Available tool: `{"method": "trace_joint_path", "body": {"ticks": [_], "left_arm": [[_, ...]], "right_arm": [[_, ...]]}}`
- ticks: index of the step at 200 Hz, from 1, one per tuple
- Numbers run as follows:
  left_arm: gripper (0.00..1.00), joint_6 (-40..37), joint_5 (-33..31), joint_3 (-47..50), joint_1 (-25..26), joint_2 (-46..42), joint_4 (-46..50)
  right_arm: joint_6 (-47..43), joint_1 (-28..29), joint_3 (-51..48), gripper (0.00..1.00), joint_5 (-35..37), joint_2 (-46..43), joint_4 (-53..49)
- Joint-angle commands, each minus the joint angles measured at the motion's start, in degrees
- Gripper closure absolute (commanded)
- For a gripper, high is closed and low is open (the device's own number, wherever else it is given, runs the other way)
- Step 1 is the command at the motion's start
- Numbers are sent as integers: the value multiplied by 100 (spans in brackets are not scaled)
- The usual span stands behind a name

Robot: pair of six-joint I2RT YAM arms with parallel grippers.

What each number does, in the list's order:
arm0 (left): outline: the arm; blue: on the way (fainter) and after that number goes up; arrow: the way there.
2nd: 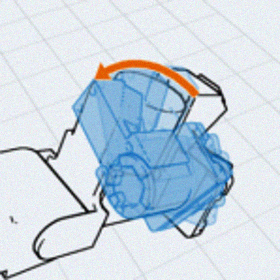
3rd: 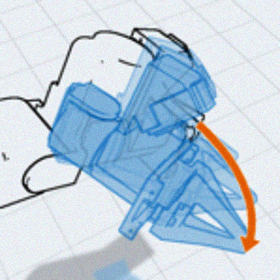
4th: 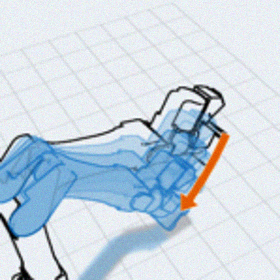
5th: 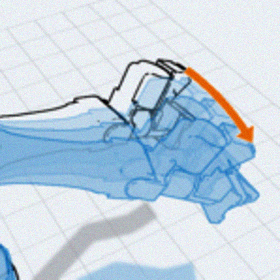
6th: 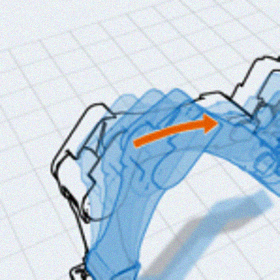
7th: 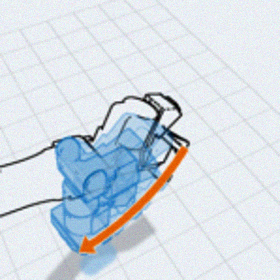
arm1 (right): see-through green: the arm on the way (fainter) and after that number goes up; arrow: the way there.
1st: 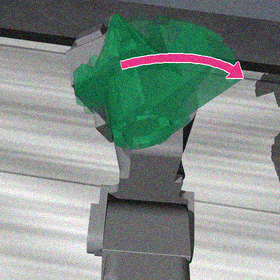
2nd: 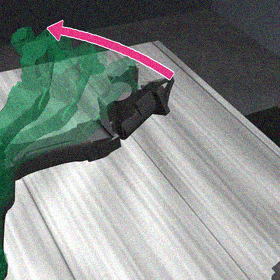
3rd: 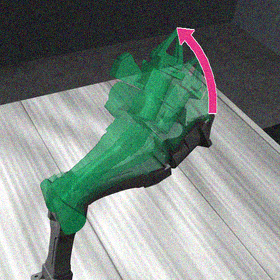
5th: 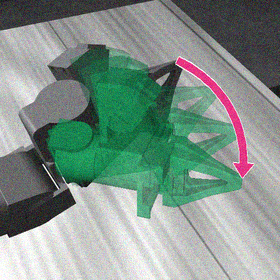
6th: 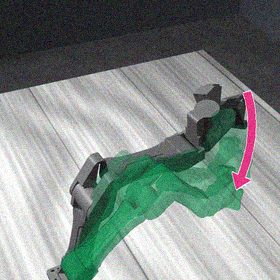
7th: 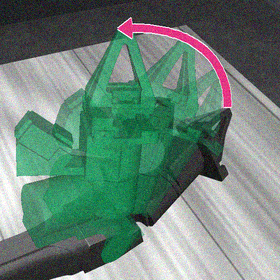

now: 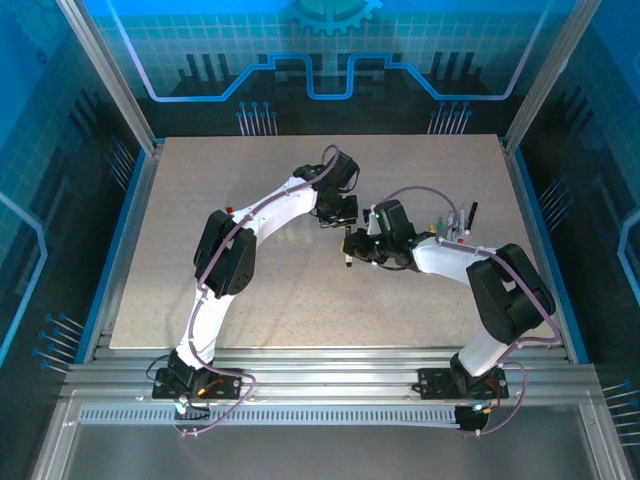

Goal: Open the pen caps

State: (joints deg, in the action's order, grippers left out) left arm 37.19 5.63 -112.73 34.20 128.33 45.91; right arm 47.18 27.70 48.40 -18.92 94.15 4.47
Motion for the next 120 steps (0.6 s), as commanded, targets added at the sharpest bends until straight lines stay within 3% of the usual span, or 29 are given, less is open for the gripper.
{"method": "trace_joint_path", "body": {"ticks": [1, 14, 29, 51, 80, 120], "left_arm": [[100, -82, -471, -626, -194, 394, -12], [100, -159, -565, -1436, -457, 807, 381], [100, -300, -588, -2773, -630, 1433, 983], [100, -347, -657, -4119, -616, 1957, 1559], [100, -364, -560, -2977, -537, 1328, 1133], [100, -623, -860, -1283, -507, 402, 904]], "right_arm": [[-84, 248, -244, 100, -907, -339, -386], [-123, 795, -692, 100, -1439, -1040, -1081], [96, 1748, -1201, 100, -981, -2097, -1794], [294, 1750, -1446, 100, -653, -3026, -2406], [-193, 809, -1099, 100, -352, -3191, -2872], [-1276, -223, 138, 100, 1838, -2406, -4277]]}}
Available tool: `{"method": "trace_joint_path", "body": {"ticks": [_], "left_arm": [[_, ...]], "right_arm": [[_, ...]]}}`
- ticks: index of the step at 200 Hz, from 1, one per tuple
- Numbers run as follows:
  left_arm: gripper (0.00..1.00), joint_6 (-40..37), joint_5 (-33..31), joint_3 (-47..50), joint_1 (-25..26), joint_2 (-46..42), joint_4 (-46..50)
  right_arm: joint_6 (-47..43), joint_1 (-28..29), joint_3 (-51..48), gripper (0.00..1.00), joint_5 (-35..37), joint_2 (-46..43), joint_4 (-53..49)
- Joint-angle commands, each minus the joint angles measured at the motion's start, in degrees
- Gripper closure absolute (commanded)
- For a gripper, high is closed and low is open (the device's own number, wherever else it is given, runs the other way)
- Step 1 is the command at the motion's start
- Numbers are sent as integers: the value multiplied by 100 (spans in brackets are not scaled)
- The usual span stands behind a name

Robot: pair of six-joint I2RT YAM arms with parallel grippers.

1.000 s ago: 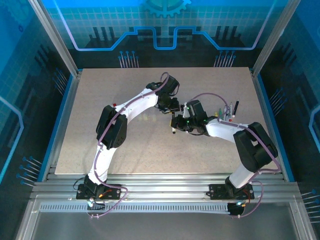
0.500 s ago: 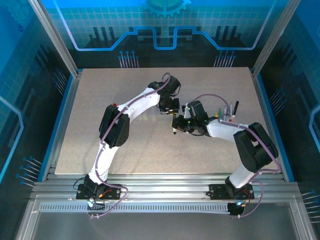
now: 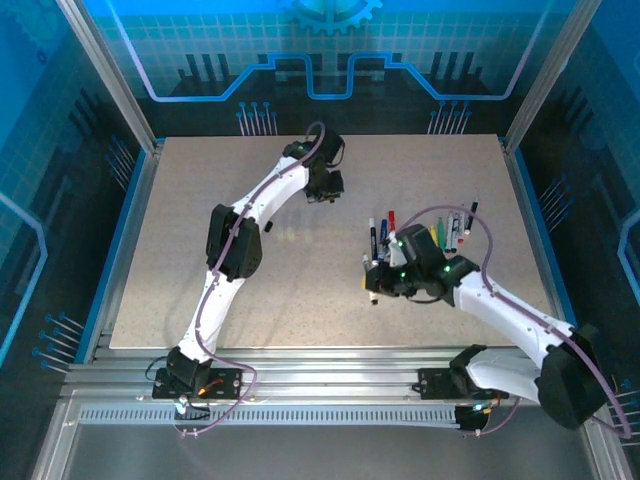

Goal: Open the pen caps

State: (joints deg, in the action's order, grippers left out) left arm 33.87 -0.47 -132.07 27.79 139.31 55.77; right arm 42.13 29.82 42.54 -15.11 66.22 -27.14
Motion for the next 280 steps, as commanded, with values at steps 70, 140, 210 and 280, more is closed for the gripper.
{"method": "trace_joint_path", "body": {"ticks": [70, 140, 210, 280], "left_arm": [[100, -531, -834, 1444, 402, -733, 84], [100, -434, -980, 1521, 391, -523, 203], [100, -416, -957, 1608, 384, -350, 198], [80, -361, -878, 1755, 352, -184, 146]], "right_arm": [[-1655, -1441, 1717, 100, 2255, 1860, -1355], [-1901, -1778, 2285, 100, 2454, 3062, -1306], [-1895, -1743, 2487, 100, 2857, 3683, -1459], [-1857, -1638, 2451, 81, 2959, 3896, -1501]]}}
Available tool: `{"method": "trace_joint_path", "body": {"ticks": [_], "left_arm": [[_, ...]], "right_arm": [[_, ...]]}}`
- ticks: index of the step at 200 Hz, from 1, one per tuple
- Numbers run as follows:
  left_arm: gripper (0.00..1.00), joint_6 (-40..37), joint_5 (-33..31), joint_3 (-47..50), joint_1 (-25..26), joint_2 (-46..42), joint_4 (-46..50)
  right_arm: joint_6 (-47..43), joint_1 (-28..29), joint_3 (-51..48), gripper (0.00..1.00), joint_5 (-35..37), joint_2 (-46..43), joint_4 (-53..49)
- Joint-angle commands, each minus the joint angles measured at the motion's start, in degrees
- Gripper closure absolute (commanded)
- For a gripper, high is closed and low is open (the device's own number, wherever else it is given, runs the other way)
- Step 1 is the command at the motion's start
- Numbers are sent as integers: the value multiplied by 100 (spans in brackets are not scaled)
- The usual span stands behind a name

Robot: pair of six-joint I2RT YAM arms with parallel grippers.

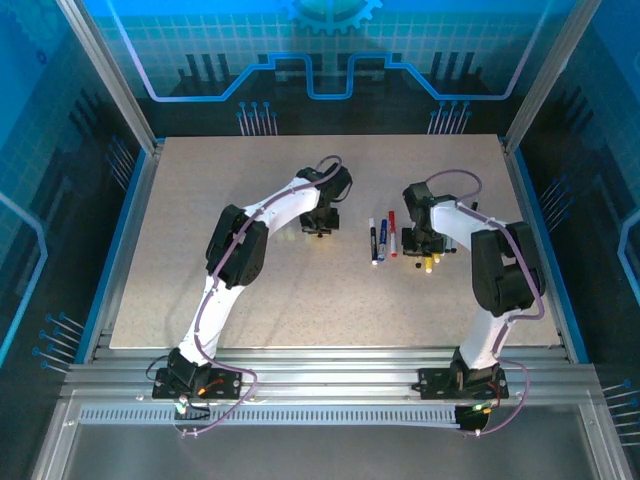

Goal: Open the pen caps

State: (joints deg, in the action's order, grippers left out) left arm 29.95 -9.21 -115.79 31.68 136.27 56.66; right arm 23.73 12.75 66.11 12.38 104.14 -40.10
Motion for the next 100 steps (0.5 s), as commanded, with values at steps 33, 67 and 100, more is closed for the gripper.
{"method": "trace_joint_path", "body": {"ticks": [33, 67, 100], "left_arm": [[76, 32, 42, 127, -49, 119, 40], [72, 4, -18, 91, -55, 77, 74], [68, 6, -62, 92, -61, 15, 83]], "right_arm": [[38, 153, 161, 69, 487, 225, -357], [116, 226, 209, 68, 722, 274, -506], [174, 280, 232, 65, 915, 154, -602]]}}
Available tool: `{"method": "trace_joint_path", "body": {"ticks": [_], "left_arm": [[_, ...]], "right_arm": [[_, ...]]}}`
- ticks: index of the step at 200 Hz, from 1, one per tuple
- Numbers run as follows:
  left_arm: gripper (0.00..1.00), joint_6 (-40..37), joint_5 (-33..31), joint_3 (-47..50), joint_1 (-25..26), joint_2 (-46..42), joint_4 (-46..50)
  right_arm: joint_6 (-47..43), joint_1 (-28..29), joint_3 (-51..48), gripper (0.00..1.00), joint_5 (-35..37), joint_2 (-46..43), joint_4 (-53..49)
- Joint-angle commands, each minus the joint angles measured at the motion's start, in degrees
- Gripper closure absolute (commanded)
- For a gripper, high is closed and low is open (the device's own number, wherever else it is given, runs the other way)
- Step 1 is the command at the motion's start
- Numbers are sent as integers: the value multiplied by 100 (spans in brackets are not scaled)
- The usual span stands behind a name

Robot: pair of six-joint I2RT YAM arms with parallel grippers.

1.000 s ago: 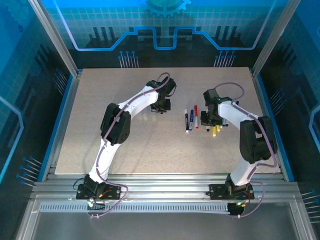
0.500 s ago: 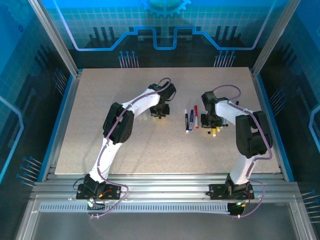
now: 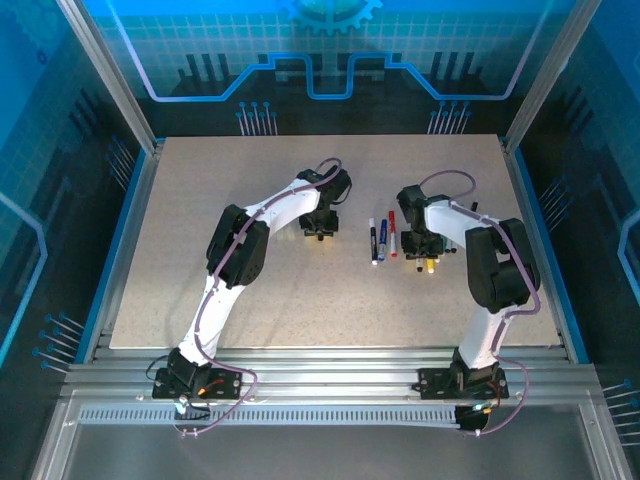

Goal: Open the pen caps

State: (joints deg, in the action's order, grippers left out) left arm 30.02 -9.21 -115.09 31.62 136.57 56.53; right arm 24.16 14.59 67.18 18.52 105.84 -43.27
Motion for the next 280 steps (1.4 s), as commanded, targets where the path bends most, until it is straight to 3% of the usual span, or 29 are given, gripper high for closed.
{"method": "trace_joint_path", "body": {"ticks": [1, 51, 100, 130, 183, 207, 280], "left_arm": [[68, -3, -63, 22, -52, -21, 96], [65, -30, -124, 13, -50, -280, 121], [65, -27, -135, 4, -44, -698, 121], [65, 13, 105, 242, -43, -1060, -122], [66, 219, 1106, 1063, -54, -1560, -1038], [67, 269, 1185, 1181, -55, -1585, -1140], [67, 267, 1176, 1279, -51, -1566, -1197]], "right_arm": [[132, 97, 127, 65, 305, -22, -286], [205, 243, 164, 64, 351, -594, -328], [345, 642, 146, 58, -467, -1205, 238], [525, 881, 342, 60, -673, -941, 435], [720, 1211, 863, 64, -833, -127, 464], [757, 1254, 1037, 70, -855, 186, 459], [765, 1296, 1297, 72, -784, 711, 253]]}}
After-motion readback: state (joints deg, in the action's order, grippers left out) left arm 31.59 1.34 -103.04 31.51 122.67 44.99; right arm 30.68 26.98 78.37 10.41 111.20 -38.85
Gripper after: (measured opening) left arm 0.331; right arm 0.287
